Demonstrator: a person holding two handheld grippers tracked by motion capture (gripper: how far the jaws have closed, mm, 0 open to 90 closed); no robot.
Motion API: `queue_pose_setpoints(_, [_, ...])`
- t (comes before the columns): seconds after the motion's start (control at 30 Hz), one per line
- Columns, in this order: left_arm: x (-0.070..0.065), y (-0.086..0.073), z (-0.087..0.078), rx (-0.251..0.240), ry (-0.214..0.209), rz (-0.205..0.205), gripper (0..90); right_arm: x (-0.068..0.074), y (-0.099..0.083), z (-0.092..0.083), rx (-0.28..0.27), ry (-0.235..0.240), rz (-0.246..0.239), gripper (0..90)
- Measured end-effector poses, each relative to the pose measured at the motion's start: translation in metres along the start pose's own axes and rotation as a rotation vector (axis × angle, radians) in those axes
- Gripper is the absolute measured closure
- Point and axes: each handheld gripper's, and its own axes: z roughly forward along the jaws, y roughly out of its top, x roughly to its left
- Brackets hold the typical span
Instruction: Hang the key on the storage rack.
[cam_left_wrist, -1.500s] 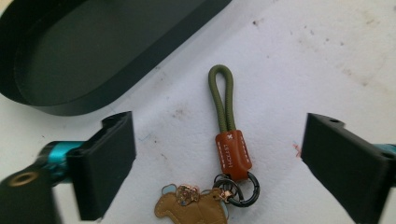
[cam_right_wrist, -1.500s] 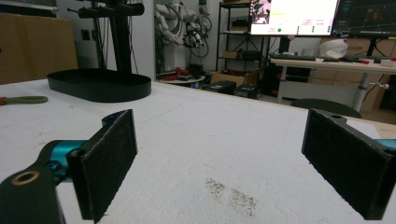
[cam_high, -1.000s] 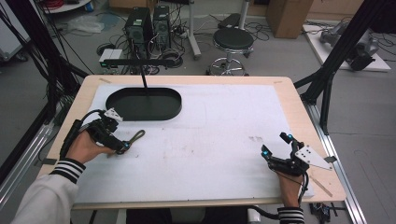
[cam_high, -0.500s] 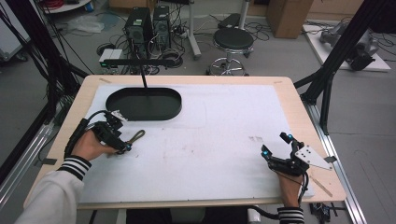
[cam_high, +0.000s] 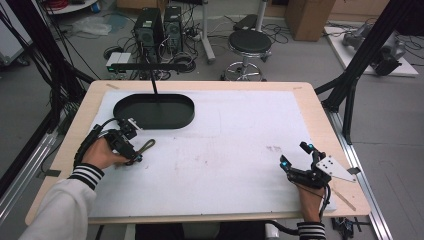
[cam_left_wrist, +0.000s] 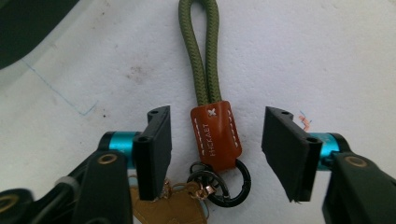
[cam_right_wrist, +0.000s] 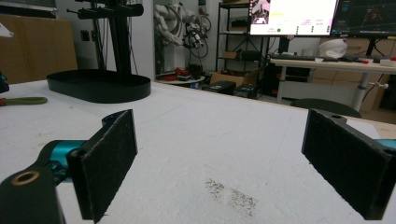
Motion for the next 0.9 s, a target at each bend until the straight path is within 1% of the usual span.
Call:
queue_pose_setpoints(0.07, [-0.0002, 0.0008, 0.0017, 0.011, 0.000, -0.002, 46.7, 0.0000, 0.0000, 0.0000, 0.000, 0.000, 0.001, 9.3])
queue_pose_setpoints(0.17, [0.0002, 0.0011, 0.0036, 0.031, 0.016, -0.011, 50.3, 0.0000, 0.0000, -0.0001, -0.001, 0.001, 0.001, 9.3])
queue_pose_setpoints(0.27, [0.0007, 0.0009, 0.0047, 0.045, 0.021, -0.022, 53.0, 0.0001, 0.0001, -0.0001, 0.000, 0.000, 0.003, 9.3])
queue_pose_setpoints(0.57, [-0.0005, 0.0026, 0.0075, 0.062, 0.014, -0.031, 58.2, 0.0001, 0.0000, -0.0002, 0.000, -0.001, 0.004, 9.3])
queue_pose_setpoints(0.67, [-0.0015, 0.0033, 0.0087, 0.060, 0.018, -0.030, 62.5, -0.0003, 0.0001, 0.0000, -0.004, -0.001, 0.000, 9.3])
queue_pose_setpoints(0.7, [-0.0017, 0.0036, 0.0089, 0.066, 0.019, -0.028, 63.9, -0.0003, 0.0001, 0.0000, -0.003, -0.001, 0.000, 9.3])
queue_pose_setpoints(0.73, [-0.0021, 0.0037, 0.0090, 0.071, 0.018, -0.021, 67.0, -0.0002, 0.0001, 0.0000, -0.004, -0.001, 0.001, 9.3])
queue_pose_setpoints(0.77, [-0.0028, 0.0038, 0.0091, 0.071, 0.021, -0.017, 68.0, -0.0003, 0.0000, 0.0000, -0.004, -0.001, -0.001, 9.3])
queue_pose_setpoints(0.8, [-0.0036, 0.0039, 0.0091, 0.069, 0.024, -0.022, 69.0, 0.0001, 0.0000, -0.0002, -0.001, 0.000, 0.005, 9.4])
queue_pose_setpoints(0.83, [-0.0034, 0.0038, 0.0085, 0.071, 0.021, -0.028, 71.0, -0.0003, 0.0000, 0.0000, -0.004, -0.001, 0.000, 9.3])
queue_pose_setpoints(0.9, [-0.0025, 0.0030, 0.0076, 0.065, 0.014, -0.036, 71.8, -0.0003, 0.0000, -0.0001, -0.004, -0.002, 0.000, 9.3])
